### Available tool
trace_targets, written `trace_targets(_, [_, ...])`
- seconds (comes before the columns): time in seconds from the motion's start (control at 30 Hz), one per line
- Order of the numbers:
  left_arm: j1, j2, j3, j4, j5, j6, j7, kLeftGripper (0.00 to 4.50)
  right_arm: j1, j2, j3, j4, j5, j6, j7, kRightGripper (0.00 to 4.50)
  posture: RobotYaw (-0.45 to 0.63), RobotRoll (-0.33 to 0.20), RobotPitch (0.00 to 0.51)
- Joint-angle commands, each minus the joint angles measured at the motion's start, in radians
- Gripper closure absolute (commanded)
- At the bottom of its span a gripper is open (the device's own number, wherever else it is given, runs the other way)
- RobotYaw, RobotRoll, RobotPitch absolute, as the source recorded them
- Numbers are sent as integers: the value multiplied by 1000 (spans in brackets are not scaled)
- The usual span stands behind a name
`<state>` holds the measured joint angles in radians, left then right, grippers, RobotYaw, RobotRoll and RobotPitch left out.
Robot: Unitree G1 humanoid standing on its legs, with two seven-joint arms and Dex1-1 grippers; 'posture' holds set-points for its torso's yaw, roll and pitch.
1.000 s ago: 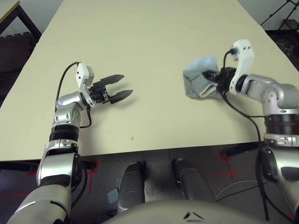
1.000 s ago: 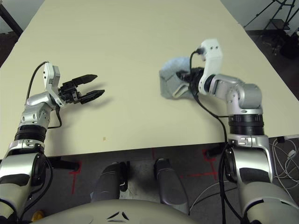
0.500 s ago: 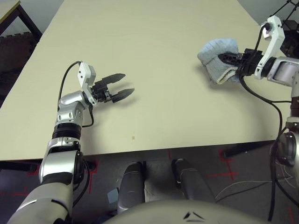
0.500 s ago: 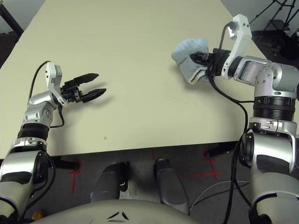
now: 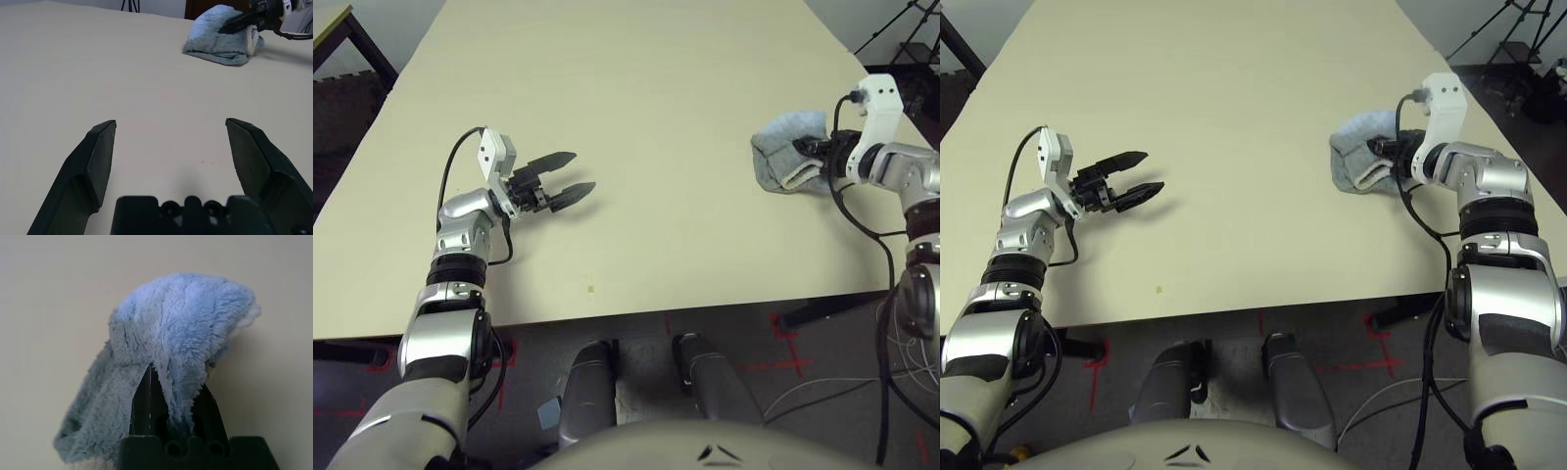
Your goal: Wipe the water off the table with a rag.
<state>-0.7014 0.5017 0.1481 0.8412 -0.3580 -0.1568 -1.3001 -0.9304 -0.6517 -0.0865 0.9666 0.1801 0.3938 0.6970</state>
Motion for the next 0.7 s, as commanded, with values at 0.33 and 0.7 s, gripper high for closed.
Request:
trace_targets(0.33, [46,12,42,-35,10,-33,112,0,-16,-55,-1,63,-111,-324,-36,739,-162,0,126])
trace_targets(0.7, [76,-16,132,-64,61,-163,522,0,-8,-53,-237,54,79,-401,-61,19,-101,0,139])
